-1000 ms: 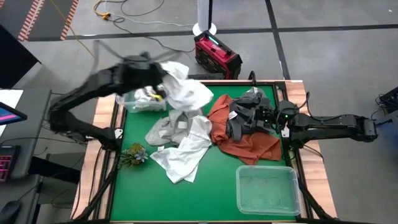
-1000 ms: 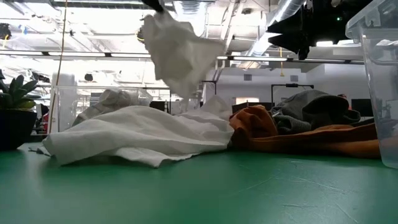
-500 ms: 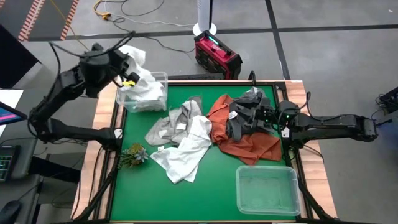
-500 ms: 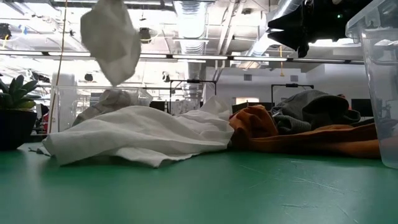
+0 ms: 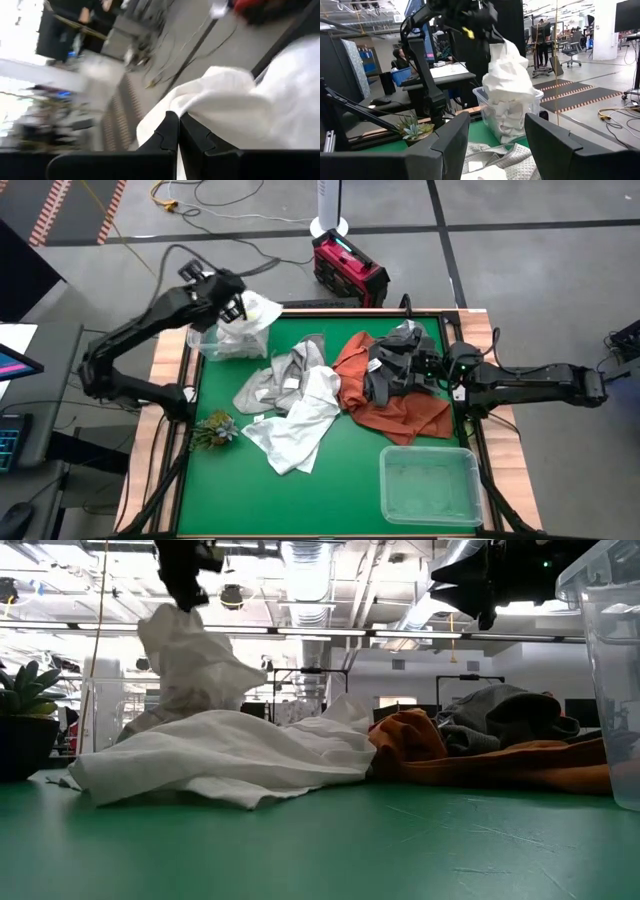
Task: Sort towels by color in basket
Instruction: Put the white towel into the top transparent bin
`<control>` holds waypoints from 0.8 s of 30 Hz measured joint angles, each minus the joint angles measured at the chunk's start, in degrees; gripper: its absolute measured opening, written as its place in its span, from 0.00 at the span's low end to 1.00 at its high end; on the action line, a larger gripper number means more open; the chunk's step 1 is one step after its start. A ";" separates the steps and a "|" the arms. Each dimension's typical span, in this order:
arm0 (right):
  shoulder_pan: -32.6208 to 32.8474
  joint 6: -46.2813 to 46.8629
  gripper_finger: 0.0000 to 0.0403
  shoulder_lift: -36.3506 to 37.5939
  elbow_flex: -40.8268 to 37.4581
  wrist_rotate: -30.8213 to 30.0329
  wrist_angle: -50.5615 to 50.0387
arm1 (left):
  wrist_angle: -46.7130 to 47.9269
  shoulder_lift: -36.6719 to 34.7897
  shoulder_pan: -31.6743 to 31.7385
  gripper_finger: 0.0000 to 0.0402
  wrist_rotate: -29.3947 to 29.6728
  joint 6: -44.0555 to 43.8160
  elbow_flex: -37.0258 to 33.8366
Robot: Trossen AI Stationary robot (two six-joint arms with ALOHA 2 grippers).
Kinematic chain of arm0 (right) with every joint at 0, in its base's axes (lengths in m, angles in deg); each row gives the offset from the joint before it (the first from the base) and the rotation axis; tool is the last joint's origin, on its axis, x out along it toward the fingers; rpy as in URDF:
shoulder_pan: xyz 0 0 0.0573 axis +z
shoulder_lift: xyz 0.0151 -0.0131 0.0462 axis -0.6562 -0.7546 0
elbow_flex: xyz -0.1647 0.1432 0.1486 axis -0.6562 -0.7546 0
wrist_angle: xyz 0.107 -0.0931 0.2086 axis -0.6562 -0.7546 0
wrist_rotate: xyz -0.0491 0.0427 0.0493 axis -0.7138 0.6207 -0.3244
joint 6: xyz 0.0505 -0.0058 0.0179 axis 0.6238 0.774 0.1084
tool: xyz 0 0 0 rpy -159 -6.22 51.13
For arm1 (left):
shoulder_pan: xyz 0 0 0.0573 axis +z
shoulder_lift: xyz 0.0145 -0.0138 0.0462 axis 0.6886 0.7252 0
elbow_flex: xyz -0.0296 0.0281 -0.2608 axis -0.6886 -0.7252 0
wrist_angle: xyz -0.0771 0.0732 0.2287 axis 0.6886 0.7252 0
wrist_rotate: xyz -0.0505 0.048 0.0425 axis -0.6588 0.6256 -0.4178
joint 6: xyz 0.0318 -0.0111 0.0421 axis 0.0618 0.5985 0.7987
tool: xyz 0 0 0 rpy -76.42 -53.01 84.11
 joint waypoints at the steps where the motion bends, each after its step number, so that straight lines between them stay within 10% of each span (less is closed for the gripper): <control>1: 0.00 -0.15 0.55 0.00 0.00 0.00 -0.01 | 0.16 0.92 0.14 0.00 1.18 1.13 -0.55; 9: 0.00 -0.19 0.55 0.01 0.00 0.00 -0.36 | 7.90 7.53 -0.20 0.00 2.77 -1.31 -2.35; 24: 0.00 0.42 0.55 0.02 0.00 -0.01 -1.00 | 15.70 12.86 6.75 0.00 -33.95 -17.68 -2.42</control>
